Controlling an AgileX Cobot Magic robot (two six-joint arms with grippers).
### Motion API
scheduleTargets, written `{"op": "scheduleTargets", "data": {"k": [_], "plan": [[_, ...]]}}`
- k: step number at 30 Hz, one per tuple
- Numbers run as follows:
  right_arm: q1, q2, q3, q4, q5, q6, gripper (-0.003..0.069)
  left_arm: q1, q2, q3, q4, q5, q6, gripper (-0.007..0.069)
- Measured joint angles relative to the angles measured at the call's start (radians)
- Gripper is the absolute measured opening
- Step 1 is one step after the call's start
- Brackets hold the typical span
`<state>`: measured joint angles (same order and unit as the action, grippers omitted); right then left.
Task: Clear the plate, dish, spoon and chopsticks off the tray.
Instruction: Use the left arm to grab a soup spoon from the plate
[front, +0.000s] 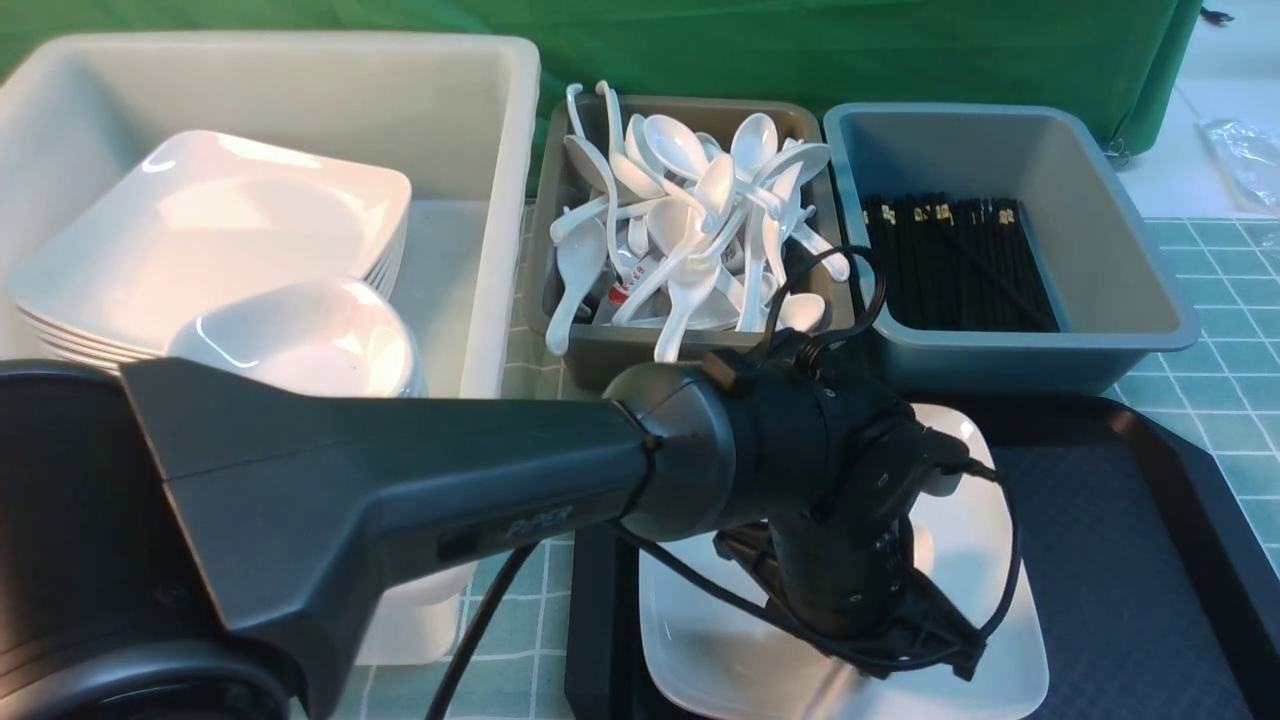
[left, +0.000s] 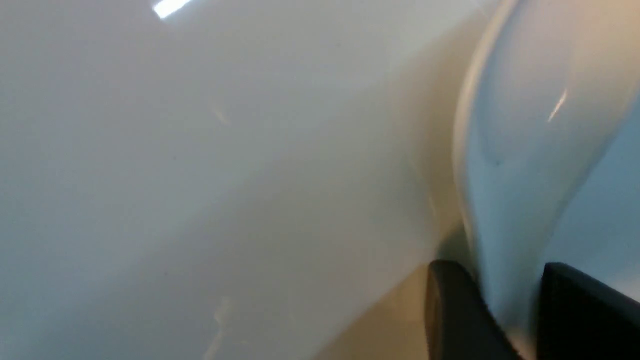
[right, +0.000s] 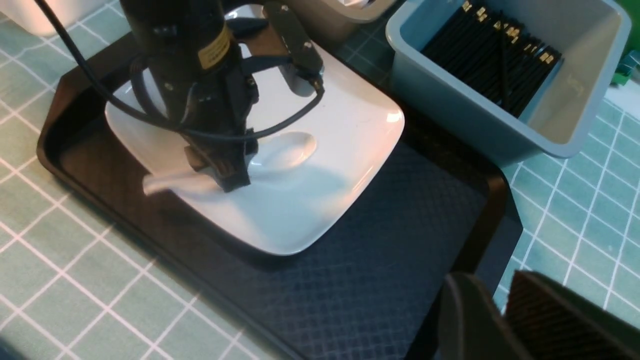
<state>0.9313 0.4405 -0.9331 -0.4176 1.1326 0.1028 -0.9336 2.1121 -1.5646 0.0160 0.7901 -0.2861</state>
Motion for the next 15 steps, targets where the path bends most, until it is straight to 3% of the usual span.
{"op": "scheduleTargets", "data": {"k": [1, 2, 11, 15], "plan": [[0.000, 0.000, 0.000, 0.000, 0.000, 0.000, 0.0162, 0.000, 0.000, -0.001, 0.005, 0.007, 0.016, 0.0129], [0.000, 0.000, 0.000, 0.000, 0.000, 0.000, 0.0164, 0.000, 0.000, -0.001, 0.006, 0.013, 0.026, 0.0117], [0.000, 0.000, 0.000, -0.059, 0.000, 0.057, 0.0175, 0.000, -0.030, -0.065, 0.025, 0.149, 0.097, 0.0118], [0.000, 0.000, 0.000, -0.178, 0.000, 0.156, 0.0178, 0.003, -0.158, -0.147, 0.145, 0.163, 0.109, 0.0118]]}}
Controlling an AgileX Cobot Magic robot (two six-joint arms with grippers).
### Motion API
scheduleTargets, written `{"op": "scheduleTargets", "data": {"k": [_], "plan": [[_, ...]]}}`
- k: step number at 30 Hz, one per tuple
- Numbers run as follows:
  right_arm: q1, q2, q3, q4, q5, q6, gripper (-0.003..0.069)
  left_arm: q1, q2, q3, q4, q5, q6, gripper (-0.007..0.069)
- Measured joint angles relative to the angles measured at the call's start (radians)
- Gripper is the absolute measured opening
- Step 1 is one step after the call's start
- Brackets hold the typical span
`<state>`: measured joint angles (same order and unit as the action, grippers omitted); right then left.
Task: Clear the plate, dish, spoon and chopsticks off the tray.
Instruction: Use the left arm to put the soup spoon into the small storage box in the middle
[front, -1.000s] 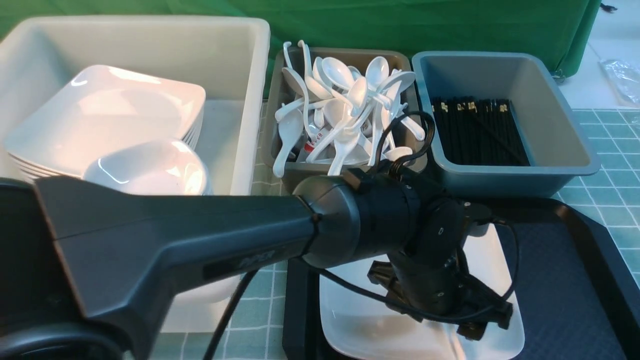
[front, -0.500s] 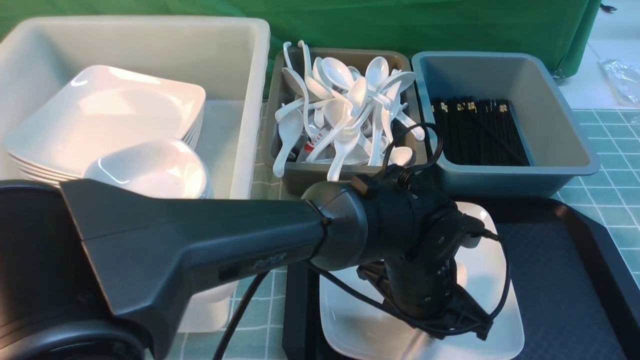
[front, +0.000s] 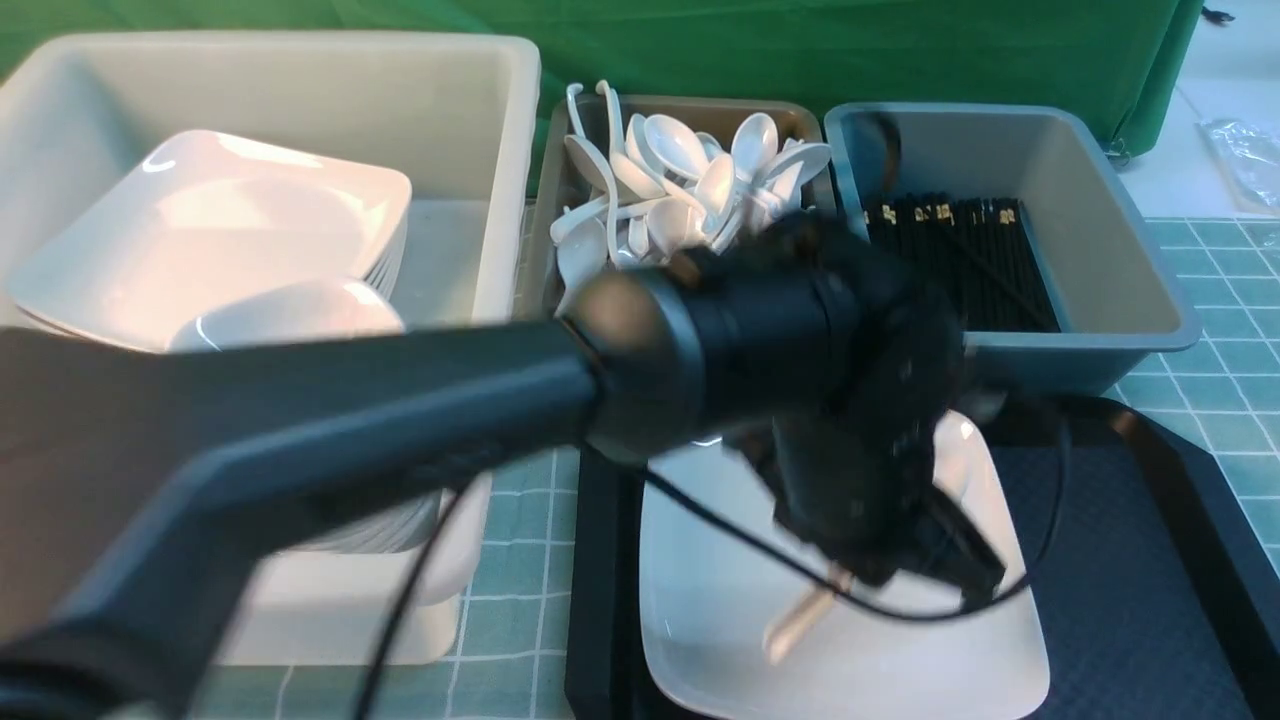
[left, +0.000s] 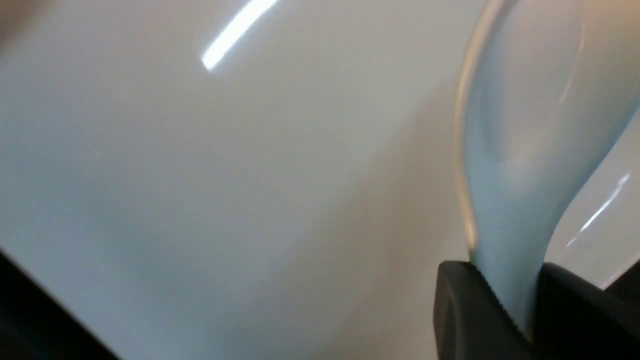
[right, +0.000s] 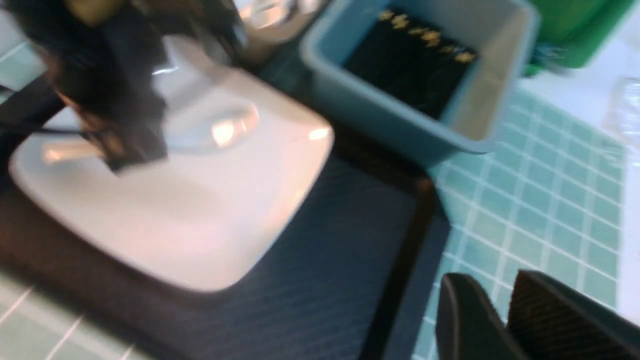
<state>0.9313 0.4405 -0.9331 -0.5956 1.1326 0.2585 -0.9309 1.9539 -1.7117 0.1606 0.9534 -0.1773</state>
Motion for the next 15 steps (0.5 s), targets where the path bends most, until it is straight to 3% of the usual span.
{"op": "scheduleTargets", "data": {"k": [5, 8, 15], "plan": [[0.000, 0.000, 0.000, -0.028, -0.002, 0.045, 0.0178, 0.058, -0.066, -0.080, 0.098, -0.065, 0.019, 0.0118], [0.000, 0.000, 0.000, -0.029, -0.002, 0.065, 0.0178, 0.161, -0.059, -0.154, 0.098, -0.171, 0.046, 0.0118], [0.000, 0.000, 0.000, -0.030, -0.003, 0.098, 0.0183, 0.422, 0.080, -0.327, -0.067, -0.318, 0.190, 0.0118]]}}
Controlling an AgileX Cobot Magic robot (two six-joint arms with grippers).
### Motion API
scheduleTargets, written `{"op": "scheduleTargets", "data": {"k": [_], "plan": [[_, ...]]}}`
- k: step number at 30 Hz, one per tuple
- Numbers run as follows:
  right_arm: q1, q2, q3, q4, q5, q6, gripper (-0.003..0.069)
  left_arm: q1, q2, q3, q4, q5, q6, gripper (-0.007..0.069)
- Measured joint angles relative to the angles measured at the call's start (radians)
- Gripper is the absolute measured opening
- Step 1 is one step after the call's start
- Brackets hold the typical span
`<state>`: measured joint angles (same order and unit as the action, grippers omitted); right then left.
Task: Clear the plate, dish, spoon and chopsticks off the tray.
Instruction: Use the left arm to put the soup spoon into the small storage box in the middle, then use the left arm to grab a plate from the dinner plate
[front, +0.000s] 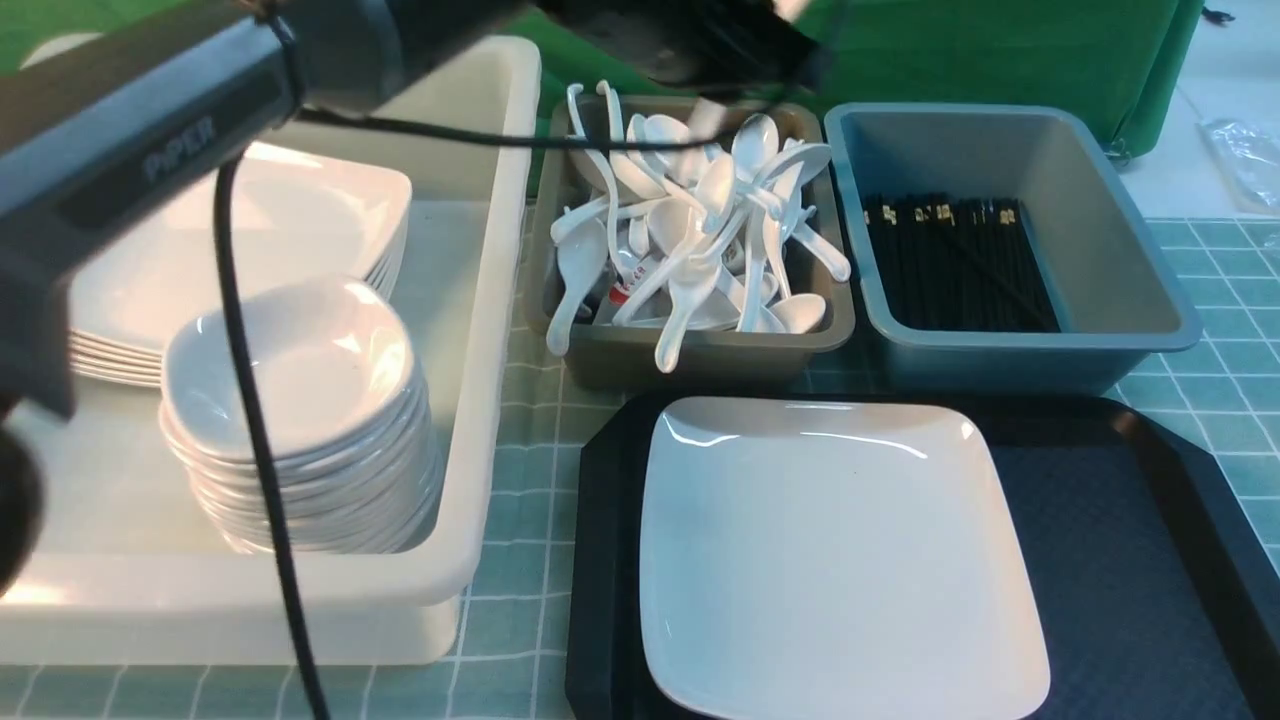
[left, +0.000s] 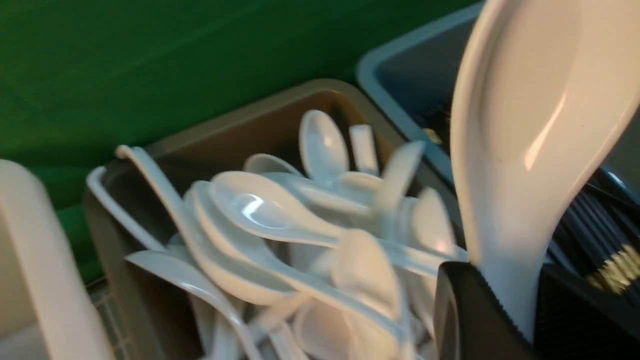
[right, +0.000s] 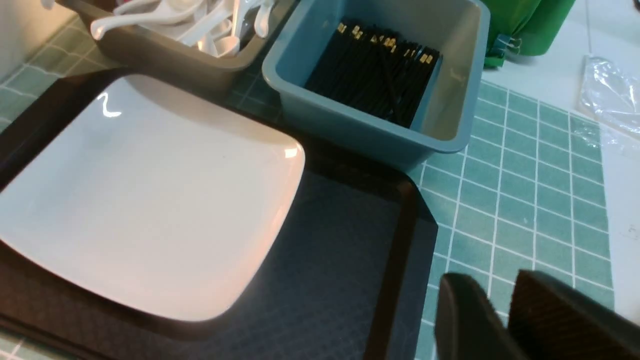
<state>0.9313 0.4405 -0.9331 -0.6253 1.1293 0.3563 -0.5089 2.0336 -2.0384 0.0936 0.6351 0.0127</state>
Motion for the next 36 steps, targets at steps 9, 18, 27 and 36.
{"op": "scheduleTargets", "data": {"k": [9, 18, 27, 36], "plan": [[0.000, 0.000, 0.000, 0.001, -0.023, 0.038, 0.0185, 0.120, 0.214, -0.187, -0.061, -0.088, 0.059, 0.0119], [0.000, 0.000, 0.000, 0.091, -0.022, 0.058, 0.0188, 0.133, 0.305, -0.214, 0.009, -0.150, 0.062, 0.0260], [0.000, 0.000, 0.000, 0.128, -0.020, 0.057, 0.0193, 0.133, 0.270, -0.218, 0.020, -0.009, 0.059, 0.0467], [0.000, 0.000, 0.000, 0.131, -0.019, 0.036, 0.0195, 0.085, -0.012, -0.207, -0.070, 0.448, 0.256, 0.0129]]}}
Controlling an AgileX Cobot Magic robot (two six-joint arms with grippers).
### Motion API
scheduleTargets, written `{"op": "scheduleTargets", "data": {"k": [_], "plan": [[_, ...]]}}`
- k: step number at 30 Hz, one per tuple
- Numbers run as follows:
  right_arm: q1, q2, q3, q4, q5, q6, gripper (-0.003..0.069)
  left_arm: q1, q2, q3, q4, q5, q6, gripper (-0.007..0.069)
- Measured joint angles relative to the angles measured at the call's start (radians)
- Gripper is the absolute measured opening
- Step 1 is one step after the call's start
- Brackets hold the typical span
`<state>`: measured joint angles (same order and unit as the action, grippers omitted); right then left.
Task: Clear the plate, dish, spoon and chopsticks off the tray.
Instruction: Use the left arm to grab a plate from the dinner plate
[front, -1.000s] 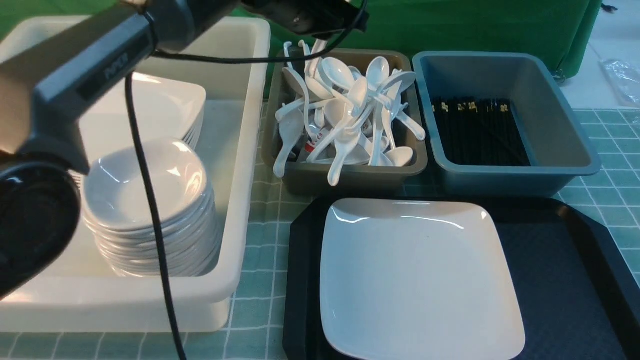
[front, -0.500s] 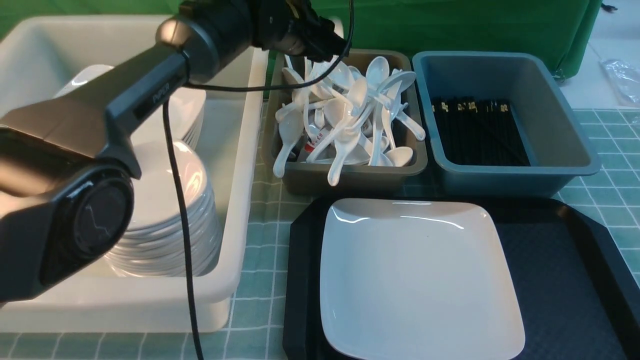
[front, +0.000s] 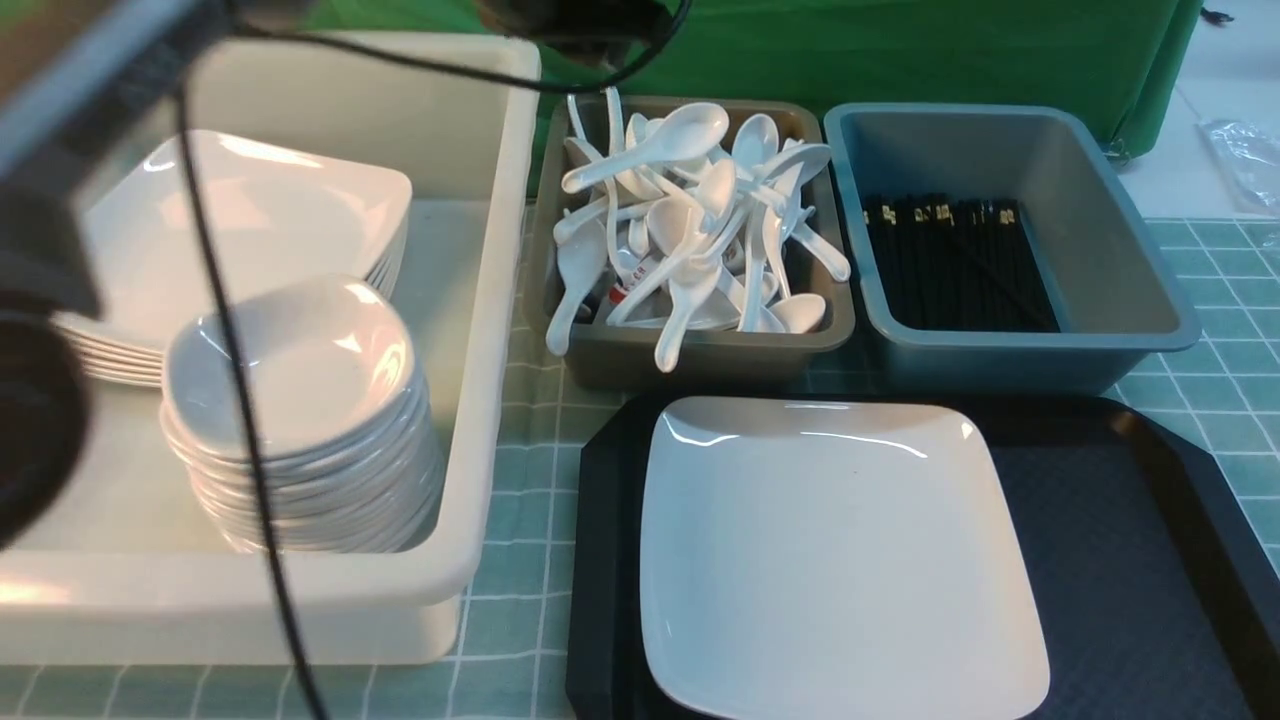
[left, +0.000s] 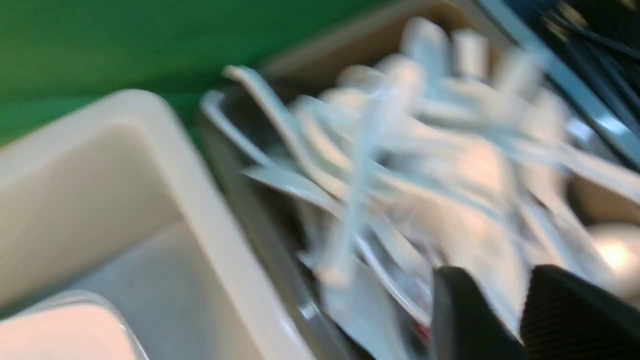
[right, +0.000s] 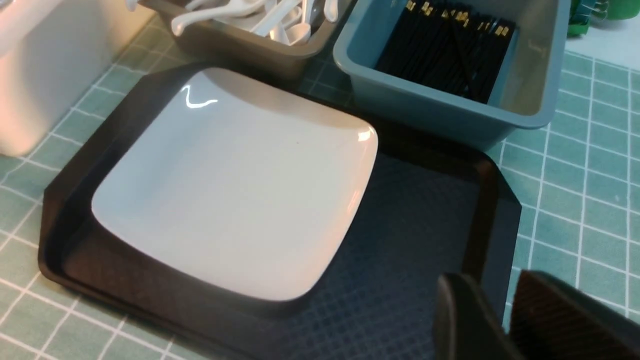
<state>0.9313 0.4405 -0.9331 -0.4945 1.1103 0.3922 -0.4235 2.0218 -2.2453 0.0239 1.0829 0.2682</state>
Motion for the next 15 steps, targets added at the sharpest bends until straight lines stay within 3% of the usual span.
{"op": "scheduleTargets", "data": {"k": [2, 5, 8, 9, 12, 15], "plan": [[0.000, 0.000, 0.000, 0.001, 0.000, -0.011, 0.0195, -0.039, -0.075, 0.048, -0.046, 0.069, 0.094, 0.0052], [0.000, 0.000, 0.000, 0.001, 0.000, -0.021, 0.0195, -0.130, -0.185, 0.175, -0.088, 0.106, 0.219, 0.0014], [0.000, 0.000, 0.000, 0.001, 0.000, -0.032, 0.0195, -0.266, -0.302, 0.375, -0.069, 0.091, 0.295, 0.0004], [0.000, 0.000, 0.000, 0.001, 0.000, -0.032, 0.0195, -0.266, -0.308, 0.390, -0.065, 0.087, 0.295, 0.0004], [0.000, 0.000, 0.000, 0.001, 0.001, -0.039, 0.0195, -0.398, -0.405, 0.671, -0.024, -0.016, 0.340, 0.0005], [0.000, 0.000, 0.000, 0.001, 0.001, -0.043, 0.0195, -0.467, -0.422, 0.875, -0.018, -0.121, 0.408, 0.0031]]}}
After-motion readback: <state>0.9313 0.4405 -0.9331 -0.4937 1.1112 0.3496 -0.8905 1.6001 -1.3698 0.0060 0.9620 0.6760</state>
